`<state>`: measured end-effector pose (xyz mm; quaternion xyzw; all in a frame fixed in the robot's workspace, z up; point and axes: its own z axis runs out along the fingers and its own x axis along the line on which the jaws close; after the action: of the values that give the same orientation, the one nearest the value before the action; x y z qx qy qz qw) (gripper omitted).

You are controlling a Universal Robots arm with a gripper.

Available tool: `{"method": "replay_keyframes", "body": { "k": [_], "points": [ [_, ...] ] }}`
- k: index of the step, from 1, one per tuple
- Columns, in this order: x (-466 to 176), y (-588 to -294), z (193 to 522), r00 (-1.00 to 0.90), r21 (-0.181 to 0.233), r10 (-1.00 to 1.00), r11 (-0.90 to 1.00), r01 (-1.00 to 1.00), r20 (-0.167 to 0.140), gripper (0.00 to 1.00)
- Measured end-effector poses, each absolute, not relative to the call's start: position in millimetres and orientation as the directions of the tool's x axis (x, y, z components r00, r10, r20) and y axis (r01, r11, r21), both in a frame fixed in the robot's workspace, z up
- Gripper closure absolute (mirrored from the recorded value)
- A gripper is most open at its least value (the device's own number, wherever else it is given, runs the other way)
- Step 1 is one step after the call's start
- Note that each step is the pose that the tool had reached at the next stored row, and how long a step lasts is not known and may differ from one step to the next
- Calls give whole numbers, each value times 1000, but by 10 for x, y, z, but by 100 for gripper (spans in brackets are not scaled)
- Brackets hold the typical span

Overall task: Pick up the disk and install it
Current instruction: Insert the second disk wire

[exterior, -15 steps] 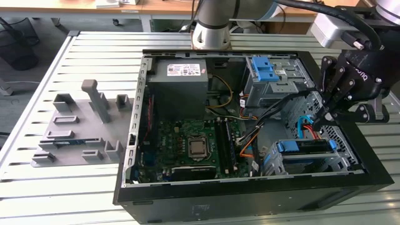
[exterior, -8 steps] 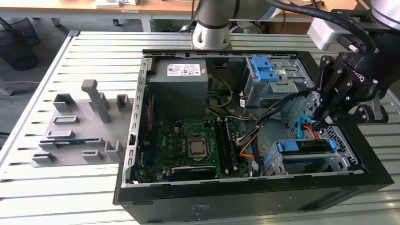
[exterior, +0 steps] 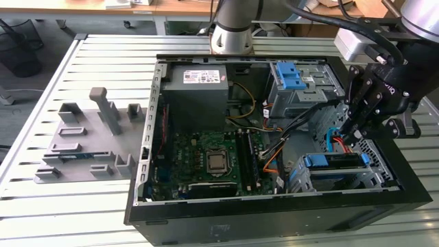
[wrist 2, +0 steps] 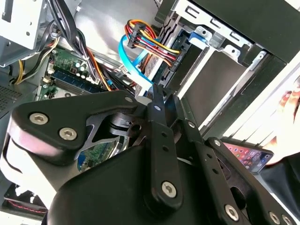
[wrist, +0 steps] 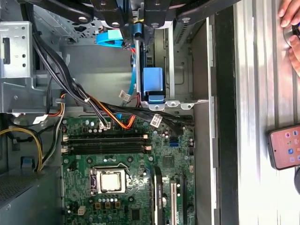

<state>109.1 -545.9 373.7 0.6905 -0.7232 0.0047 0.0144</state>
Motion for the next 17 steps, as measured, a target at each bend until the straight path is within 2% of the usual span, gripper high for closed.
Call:
{"method": "replay_keyframes", "body": {
  "k": [7, 8, 13, 17],
  "points": [
    [1091, -5460, 3686, -46, 13, -999, 46, -999, 24, 77],
    [1090, -5460, 3685, -46, 14, -999, 46, -999, 9, 84],
    [1091, -5464, 3682, -46, 18, -996, 45, -999, -81, 84],
    [1091, -5482, 3634, -46, 18, -995, 45, -999, -88, 84]
  ]
}}
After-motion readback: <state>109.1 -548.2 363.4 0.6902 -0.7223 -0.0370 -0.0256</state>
